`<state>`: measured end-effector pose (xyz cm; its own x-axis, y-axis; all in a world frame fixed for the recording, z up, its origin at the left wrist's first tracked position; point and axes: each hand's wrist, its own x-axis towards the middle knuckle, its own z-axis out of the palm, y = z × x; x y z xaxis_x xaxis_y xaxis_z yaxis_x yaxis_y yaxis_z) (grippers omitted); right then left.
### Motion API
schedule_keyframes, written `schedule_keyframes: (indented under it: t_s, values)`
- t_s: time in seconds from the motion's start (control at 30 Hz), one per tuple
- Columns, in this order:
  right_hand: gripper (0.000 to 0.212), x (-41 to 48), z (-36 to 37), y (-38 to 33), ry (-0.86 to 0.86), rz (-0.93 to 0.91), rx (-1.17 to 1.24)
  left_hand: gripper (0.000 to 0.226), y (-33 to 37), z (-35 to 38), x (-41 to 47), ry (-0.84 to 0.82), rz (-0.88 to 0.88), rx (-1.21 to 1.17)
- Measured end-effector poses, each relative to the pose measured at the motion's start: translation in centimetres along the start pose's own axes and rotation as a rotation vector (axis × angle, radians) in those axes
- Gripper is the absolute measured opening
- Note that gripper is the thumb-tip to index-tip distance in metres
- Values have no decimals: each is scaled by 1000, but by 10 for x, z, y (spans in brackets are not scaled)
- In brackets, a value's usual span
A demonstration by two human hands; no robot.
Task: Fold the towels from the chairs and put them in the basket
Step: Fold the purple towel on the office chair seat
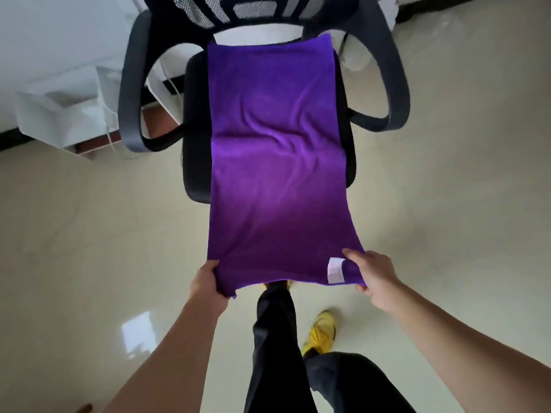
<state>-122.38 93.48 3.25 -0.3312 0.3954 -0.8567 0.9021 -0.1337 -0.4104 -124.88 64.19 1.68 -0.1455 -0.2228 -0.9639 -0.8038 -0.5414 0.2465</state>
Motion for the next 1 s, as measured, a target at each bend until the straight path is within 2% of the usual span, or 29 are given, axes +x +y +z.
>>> schedule_keyframes:
  t_s: [0.17,0.27,0.43,0.6,0.77,0.87,1.0]
  values:
    - [23,-20,-29,46,1,29,-43,13,-51,-42,-16,188,93,87]
    - [22,-27,-38,75,-1,71,-46,22,-72,-65,-24,264,150,166]
    - [20,-35,-38,120,-8,120,-59,31,-96,-99,-19,320,177,331]
    - [22,-42,-35,137,0,148,-27,26,-107,-112,-22,349,251,438]
    - [23,-48,-42,113,81,-31,-79,18,-87,-101,-40,316,370,359]
    - [16,-53,-45,71,74,-126,138,20,-60,-83,-59,258,450,239]
    - [6,-64,-51,-1,-16,-164,357,13,-13,-50,-86,66,509,111]
